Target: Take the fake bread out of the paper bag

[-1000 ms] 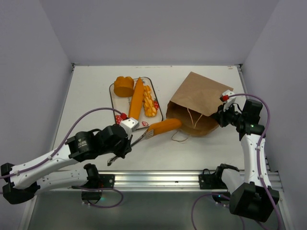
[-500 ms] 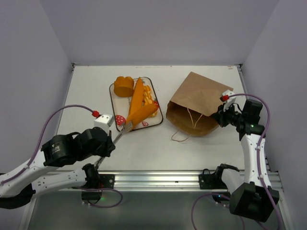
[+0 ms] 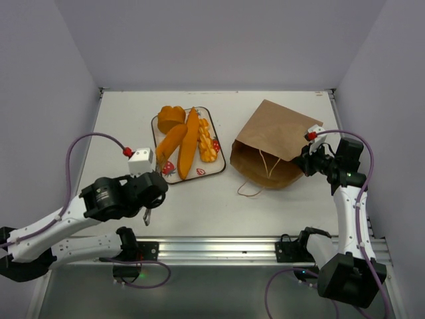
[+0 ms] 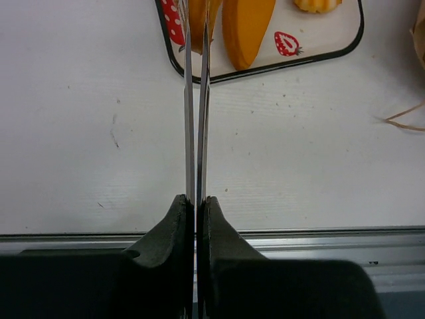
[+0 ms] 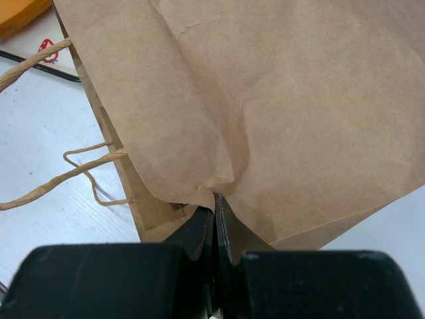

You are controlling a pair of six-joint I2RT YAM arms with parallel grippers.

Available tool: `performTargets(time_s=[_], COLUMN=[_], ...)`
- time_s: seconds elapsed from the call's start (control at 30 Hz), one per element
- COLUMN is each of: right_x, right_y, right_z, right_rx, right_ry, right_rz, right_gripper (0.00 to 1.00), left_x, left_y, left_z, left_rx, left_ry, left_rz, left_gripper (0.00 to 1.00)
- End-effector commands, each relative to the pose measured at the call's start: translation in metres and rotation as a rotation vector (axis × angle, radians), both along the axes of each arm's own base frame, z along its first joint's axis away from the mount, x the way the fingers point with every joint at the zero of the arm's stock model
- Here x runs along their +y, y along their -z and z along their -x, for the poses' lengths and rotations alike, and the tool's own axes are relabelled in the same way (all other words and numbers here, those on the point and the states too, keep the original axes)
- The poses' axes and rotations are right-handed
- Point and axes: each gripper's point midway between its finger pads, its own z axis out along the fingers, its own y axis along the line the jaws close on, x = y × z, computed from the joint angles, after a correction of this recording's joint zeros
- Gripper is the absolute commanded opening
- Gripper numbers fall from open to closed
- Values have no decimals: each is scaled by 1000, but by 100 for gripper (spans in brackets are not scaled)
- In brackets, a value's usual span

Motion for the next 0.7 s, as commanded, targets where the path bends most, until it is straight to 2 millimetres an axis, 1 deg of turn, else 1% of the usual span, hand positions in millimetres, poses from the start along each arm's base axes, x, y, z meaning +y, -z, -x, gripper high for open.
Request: performTargets(time_s=[0.0, 0.03, 0.07, 0.13, 0.17, 0.2, 0.27, 0.37, 0.5, 0.67], right_x=[-2, -2, -2, -2, -2, -2, -3, -3, -3, -3], right_y=[-4, -3, -4, -4, -4, -5, -5, -5, -5, -4], right_z=[-4, -4, -4, -3, -3, -3, -3, -3, -3, -3], right_rx=[-27, -25, -28, -30, -31, -33, -35, -34, -38, -34], right_ry=[13, 16, 15, 14, 16, 15, 17, 17, 20, 18], right_rz=[7, 6, 8, 10, 10, 11, 12, 11, 13, 11], right_gripper=[0, 0, 0, 0, 0, 0, 0, 0, 0, 0], left_x=[2, -1, 1, -1, 3, 2, -1, -8, -20, -28], left_y=[-7, -4, -2, 8, 14, 19, 30, 43, 63, 79], left_z=[-24, -26, -30, -37, -42, -44, -53, -59, -62, -64], left_rx=[-97, -95, -94, -75, -66, -51, -45, -30, 11, 33], left_ry=[-150, -154, -172, -187, -220, -219, -220, -207, -176, -156], left_rz=[18, 13, 6, -11, -17, -21, -21, -12, -1, 16], left_gripper=[0, 0, 0, 0, 0, 0, 0, 0, 0, 0])
